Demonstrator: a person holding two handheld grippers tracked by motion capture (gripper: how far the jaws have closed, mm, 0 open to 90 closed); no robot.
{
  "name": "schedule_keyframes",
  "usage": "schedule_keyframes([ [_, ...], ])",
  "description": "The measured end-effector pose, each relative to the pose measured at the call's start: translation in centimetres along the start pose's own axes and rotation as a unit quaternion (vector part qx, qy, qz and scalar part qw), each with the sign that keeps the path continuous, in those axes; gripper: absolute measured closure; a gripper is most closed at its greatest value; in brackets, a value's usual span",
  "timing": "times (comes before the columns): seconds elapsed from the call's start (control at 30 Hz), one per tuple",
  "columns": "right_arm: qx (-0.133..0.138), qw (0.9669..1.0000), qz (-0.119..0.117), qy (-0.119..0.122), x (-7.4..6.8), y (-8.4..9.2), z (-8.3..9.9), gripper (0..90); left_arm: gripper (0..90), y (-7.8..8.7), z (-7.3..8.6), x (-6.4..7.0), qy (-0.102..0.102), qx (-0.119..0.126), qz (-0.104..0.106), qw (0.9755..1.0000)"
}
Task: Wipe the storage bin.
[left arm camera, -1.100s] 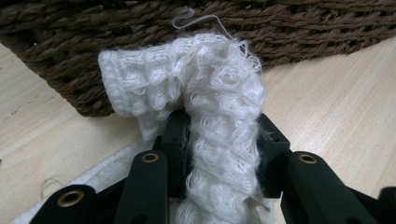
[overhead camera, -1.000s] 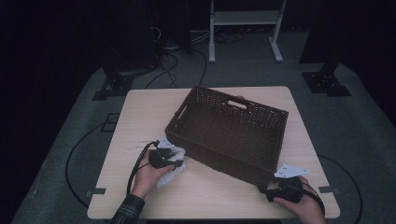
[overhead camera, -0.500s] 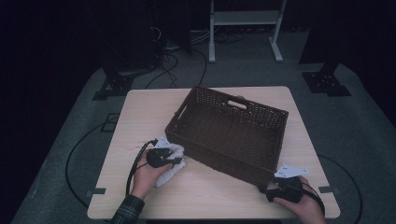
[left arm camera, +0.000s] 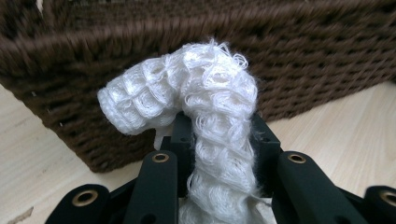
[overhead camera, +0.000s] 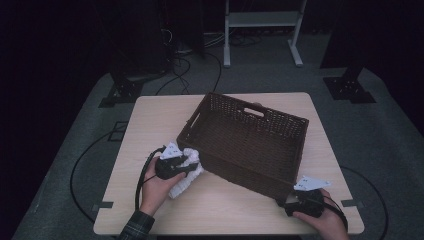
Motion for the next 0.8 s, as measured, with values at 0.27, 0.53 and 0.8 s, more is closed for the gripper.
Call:
schedule_keyframes([
  [0.27,0.000,1.0000,0.000,0.000,0.0,0.0,0.0,18.3,69.1,0.5,-0.7,0.3,-0.009,0.020,0.000,0.9998],
  [0.53,0.000,1.0000,0.000,0.000,0.0,0.0,0.0,18.3,69.3,-0.9,-0.1,0.3,-0.008,-0.001,0.014,0.9999],
  [0.8,0.000,1.0000,0.000,0.000,0.0,0.0,0.0,18.3,69.1,-2.2,0.9,0.1,-0.005,-0.023,0.017,0.9996],
])
Point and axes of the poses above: each handheld gripper's, and its own axes: y roughly backward along the jaws, z roughly out of its underside, x roughly to its right, the point moved 10 cm from there along -y, roughly forward along the jaws, and after that the axes turned 9 degrees about -x, right-handed, at the moved point
